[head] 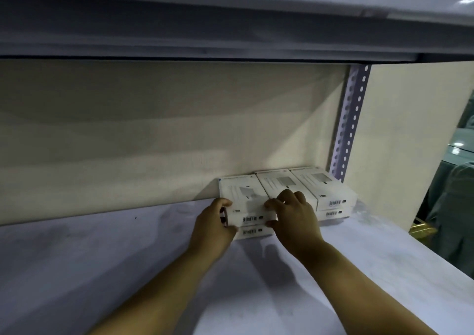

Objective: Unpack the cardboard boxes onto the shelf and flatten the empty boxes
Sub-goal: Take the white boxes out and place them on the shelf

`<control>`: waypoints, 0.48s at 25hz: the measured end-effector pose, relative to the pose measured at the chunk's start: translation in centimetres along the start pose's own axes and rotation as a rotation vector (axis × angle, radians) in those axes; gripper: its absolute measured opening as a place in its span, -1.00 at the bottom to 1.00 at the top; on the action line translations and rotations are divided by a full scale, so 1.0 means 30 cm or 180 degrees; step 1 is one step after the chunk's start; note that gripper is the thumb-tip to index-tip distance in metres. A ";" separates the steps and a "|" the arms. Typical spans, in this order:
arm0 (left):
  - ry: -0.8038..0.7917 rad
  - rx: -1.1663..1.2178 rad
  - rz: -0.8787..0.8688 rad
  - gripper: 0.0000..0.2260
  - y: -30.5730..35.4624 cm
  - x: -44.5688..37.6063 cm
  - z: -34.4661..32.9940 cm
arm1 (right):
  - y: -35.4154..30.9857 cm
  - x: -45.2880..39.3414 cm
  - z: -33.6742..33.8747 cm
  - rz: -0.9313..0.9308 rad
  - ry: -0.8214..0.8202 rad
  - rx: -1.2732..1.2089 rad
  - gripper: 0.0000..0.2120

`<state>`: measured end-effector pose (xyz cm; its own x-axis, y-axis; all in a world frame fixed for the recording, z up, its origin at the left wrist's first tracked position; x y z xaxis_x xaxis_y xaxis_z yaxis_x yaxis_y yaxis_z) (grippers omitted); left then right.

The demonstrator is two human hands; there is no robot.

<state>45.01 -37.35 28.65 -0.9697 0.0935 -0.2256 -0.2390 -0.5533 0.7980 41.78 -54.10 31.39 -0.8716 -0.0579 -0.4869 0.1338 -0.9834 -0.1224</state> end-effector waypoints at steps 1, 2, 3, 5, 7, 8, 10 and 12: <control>0.0029 0.0011 0.0019 -0.57 -0.001 -0.006 -0.002 | 0.003 -0.010 -0.006 0.0016 0.0011 0.0053 -0.57; 0.0051 0.0014 0.0035 -0.57 -0.002 -0.010 -0.004 | 0.008 -0.018 -0.010 0.0011 0.0036 0.0052 -0.56; 0.0070 0.0008 0.0048 -0.57 -0.002 -0.014 -0.006 | 0.014 -0.026 -0.017 0.0027 0.0023 0.0020 -0.57; 0.0110 -0.0020 0.0065 -0.57 -0.003 -0.018 -0.009 | 0.019 -0.036 -0.017 0.0064 0.0036 -0.0059 -0.60; 0.0146 -0.0061 0.0045 -0.57 -0.004 -0.022 -0.011 | 0.023 -0.045 -0.016 0.0112 -0.0027 -0.0085 -0.60; 0.0152 -0.0096 0.0029 -0.57 -0.003 -0.021 -0.012 | 0.024 -0.049 -0.016 0.0132 -0.0094 -0.0118 -0.59; 0.0152 -0.0178 0.0010 -0.57 -0.001 -0.016 -0.014 | 0.021 -0.052 -0.012 0.0163 -0.0208 -0.0143 -0.57; 0.0157 -0.0221 0.0030 -0.55 -0.002 -0.007 -0.011 | 0.023 -0.051 -0.006 0.0174 -0.0281 -0.0214 -0.56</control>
<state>45.25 -37.62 28.47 -0.9678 0.0481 -0.2470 -0.2242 -0.6101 0.7599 43.29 -54.66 31.89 -0.8999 -0.1290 -0.4167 0.2109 -0.9648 -0.1569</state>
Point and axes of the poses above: each hand's wrist, its own x-axis away from the middle knuckle, its own z-axis out of the back of the hand, y = z × x, the point moved 6 cm from there along -x, towards the middle knuckle, and after that the axes turned 3 degrees about -x, right-handed, at the moved point
